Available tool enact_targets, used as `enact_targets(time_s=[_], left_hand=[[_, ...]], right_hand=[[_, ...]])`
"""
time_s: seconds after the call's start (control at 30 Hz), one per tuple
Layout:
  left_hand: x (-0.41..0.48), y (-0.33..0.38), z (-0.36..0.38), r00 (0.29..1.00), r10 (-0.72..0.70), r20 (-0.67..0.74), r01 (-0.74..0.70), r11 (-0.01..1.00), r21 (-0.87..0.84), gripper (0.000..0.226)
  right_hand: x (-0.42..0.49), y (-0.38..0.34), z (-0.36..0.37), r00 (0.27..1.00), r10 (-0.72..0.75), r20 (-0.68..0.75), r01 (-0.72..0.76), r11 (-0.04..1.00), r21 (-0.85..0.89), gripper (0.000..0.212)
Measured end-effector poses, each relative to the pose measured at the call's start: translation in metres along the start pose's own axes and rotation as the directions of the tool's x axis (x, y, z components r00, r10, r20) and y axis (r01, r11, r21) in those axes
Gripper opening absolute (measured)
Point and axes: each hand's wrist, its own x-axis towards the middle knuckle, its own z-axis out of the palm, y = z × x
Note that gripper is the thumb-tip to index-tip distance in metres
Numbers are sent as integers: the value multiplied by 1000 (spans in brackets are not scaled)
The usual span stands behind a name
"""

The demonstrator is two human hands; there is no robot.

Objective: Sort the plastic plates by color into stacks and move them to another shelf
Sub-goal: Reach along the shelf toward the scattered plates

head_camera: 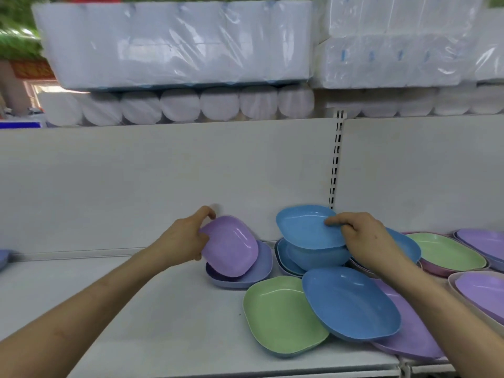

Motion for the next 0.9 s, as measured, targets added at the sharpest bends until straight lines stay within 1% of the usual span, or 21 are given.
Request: enact_targets(time_s=[0.1, 0.17, 0.23, 0.37, 0.47, 0.53, 0.63, 0.77, 0.9], left_hand=[[-21, -5, -1, 998, -59, -33, 53, 985, -165, 64], [-35, -12, -1, 994, -94, -59, 76, 966, -246, 61], [-48, -21, 1, 987, -134, -83, 102, 945, -311, 57], [-73, -47, 2, 971, -208, -118, 150, 914, -376, 57], [-91, -71, -6, 957, -241, -160, 156, 896, -415, 57], [-104, -88, -14, 945, -258, -200, 153, 891, -428, 57], [-126, -117, -32, 928, -272, -254, 144, 891, -430, 57], [-167, -167, -67, 914, -268, -304, 153, 923, -354, 58], [-226, -226, -117, 899, -253, -358, 212, 965, -152, 63]], right_hand=[[2, -3, 8, 999, 10, 50, -16, 993, 117, 36], [1, -7, 15, 995, -11, 101, -2, 992, 129, 32], [-6, -18, 21, 988, -34, 149, 12, 989, 146, 41], [-23, -59, 32, 967, -72, 245, 22, 979, 202, 59], [-35, -91, 43, 948, -136, 289, 84, 979, 184, 68], [-42, -111, 52, 936, -176, 304, 130, 977, 167, 70], [-52, -143, 72, 927, -203, 317, 165, 976, 144, 71], [-69, -195, 110, 915, -219, 338, 188, 974, 124, 71], [-96, -266, 160, 890, -274, 363, 221, 958, 182, 73]])
